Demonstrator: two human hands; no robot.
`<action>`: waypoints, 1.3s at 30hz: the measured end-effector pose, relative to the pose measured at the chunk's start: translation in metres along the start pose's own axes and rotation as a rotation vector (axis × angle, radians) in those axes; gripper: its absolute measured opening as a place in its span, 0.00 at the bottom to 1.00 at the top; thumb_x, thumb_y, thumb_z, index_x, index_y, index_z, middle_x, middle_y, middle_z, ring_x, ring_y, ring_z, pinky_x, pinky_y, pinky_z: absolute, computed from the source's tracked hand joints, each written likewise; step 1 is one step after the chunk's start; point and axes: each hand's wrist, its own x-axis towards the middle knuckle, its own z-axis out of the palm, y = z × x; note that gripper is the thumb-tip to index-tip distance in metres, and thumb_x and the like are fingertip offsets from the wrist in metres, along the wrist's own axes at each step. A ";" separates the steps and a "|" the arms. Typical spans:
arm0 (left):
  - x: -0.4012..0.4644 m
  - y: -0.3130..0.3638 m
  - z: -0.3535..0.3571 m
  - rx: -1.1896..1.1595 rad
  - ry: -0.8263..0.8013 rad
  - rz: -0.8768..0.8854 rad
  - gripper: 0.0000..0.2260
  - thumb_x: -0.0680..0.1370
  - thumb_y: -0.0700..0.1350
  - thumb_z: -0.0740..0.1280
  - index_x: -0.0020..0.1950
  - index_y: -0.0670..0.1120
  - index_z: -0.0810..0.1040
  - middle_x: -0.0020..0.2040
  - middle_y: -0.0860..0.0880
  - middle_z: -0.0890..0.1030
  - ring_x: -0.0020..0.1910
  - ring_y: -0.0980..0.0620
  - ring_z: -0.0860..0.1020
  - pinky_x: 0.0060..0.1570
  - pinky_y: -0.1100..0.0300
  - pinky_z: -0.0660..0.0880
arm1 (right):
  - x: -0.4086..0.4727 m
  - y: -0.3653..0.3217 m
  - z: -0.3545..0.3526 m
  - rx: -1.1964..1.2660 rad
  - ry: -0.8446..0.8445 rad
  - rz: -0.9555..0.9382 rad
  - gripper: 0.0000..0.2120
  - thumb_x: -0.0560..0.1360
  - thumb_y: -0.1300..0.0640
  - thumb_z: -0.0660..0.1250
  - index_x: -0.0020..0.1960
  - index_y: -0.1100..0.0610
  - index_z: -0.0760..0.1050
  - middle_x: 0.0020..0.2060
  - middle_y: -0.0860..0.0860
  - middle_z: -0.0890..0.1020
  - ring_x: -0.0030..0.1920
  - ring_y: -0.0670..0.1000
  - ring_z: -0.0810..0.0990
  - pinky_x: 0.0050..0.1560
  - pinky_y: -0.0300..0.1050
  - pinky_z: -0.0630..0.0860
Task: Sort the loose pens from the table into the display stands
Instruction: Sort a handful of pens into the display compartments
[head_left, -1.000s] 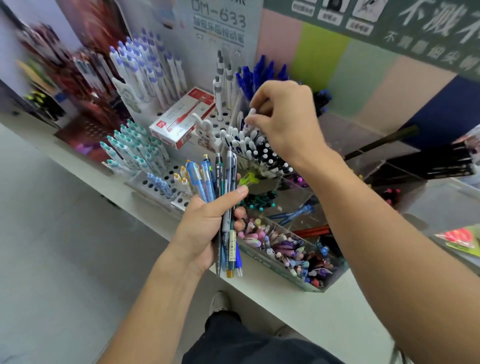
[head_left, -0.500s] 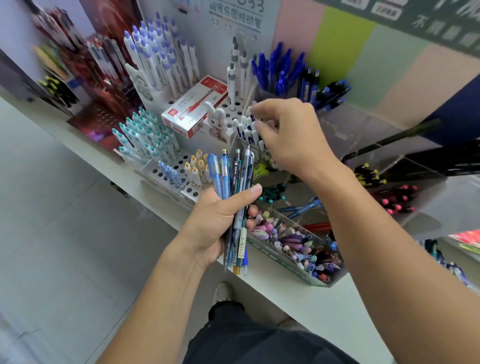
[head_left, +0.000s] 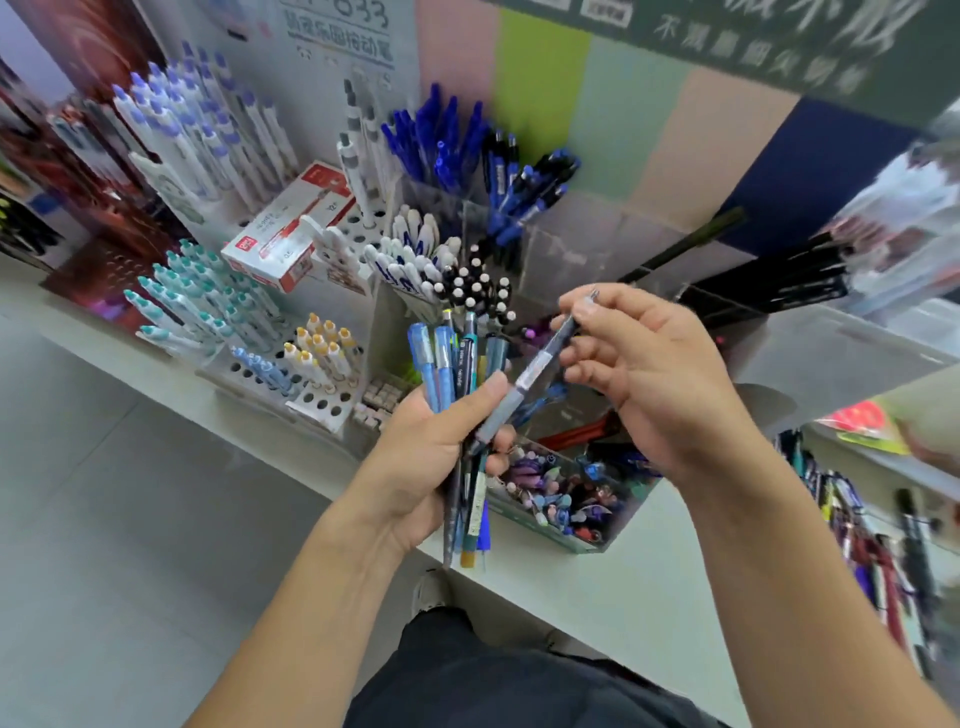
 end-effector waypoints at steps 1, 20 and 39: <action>0.001 -0.001 0.001 -0.010 0.013 -0.008 0.11 0.73 0.44 0.71 0.52 0.42 0.76 0.33 0.50 0.75 0.29 0.54 0.72 0.25 0.64 0.69 | -0.004 -0.003 -0.007 0.030 0.059 -0.058 0.09 0.83 0.64 0.62 0.49 0.59 0.80 0.40 0.55 0.82 0.34 0.47 0.78 0.36 0.38 0.77; 0.008 -0.011 0.027 0.214 0.073 0.058 0.18 0.65 0.44 0.77 0.53 0.41 0.80 0.39 0.44 0.81 0.30 0.52 0.78 0.26 0.63 0.74 | -0.032 -0.010 -0.060 -0.205 0.345 -0.577 0.06 0.83 0.60 0.63 0.51 0.52 0.76 0.41 0.50 0.81 0.42 0.51 0.79 0.47 0.49 0.79; -0.010 -0.004 -0.012 0.205 0.115 0.144 0.07 0.74 0.45 0.71 0.48 0.44 0.77 0.35 0.48 0.76 0.27 0.53 0.72 0.23 0.63 0.70 | -0.018 -0.019 -0.039 -0.201 0.209 -0.218 0.11 0.84 0.62 0.59 0.49 0.57 0.79 0.26 0.45 0.68 0.25 0.46 0.59 0.23 0.39 0.57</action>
